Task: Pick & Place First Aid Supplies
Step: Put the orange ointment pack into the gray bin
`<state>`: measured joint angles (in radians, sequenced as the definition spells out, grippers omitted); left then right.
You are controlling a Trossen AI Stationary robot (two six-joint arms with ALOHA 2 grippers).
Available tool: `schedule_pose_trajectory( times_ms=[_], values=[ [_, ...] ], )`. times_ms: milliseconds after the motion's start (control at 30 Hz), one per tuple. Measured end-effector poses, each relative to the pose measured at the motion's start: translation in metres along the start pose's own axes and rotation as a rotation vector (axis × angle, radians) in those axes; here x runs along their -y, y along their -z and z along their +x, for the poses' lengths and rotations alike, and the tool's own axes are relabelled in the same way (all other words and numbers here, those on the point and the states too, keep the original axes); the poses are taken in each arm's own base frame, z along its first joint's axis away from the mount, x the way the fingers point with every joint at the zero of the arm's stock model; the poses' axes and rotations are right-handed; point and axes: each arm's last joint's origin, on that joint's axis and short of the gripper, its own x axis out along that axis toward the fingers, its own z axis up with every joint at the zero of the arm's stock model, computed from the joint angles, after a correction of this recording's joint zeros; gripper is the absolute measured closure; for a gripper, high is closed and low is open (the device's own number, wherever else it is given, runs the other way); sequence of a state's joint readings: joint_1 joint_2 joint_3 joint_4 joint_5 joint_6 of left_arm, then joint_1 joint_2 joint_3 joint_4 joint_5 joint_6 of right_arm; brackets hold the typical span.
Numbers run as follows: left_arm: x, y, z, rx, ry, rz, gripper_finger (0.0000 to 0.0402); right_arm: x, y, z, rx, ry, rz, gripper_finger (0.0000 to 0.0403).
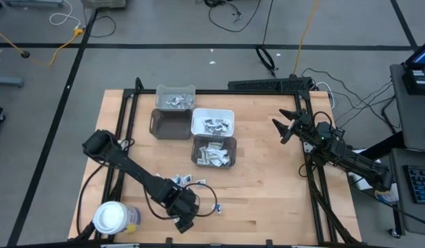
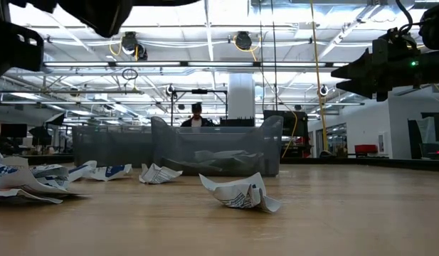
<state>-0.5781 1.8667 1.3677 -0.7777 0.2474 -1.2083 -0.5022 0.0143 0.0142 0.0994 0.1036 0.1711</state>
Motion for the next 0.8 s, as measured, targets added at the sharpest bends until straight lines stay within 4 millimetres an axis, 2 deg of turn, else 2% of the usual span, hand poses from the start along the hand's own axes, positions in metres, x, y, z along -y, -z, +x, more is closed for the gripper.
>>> schedule_pose_trajectory(
  times_ms=[200,467,800],
  values=[
    [0.011,-0.008,0.014,0.014,0.042,0.009,0.0066,0.0,0.0,0.0,0.0,0.0,0.0,0.0105],
    [0.001,-0.027,0.042,0.005,-0.033,-0.006,0.0066,0.0,0.0,0.0,0.0,0.0,0.0,0.0105],
    [-0.009,-0.048,0.042,0.042,-0.058,0.004,0.0066,0.0,0.0,0.0,0.0,0.0,0.0,0.0105]
  ],
)
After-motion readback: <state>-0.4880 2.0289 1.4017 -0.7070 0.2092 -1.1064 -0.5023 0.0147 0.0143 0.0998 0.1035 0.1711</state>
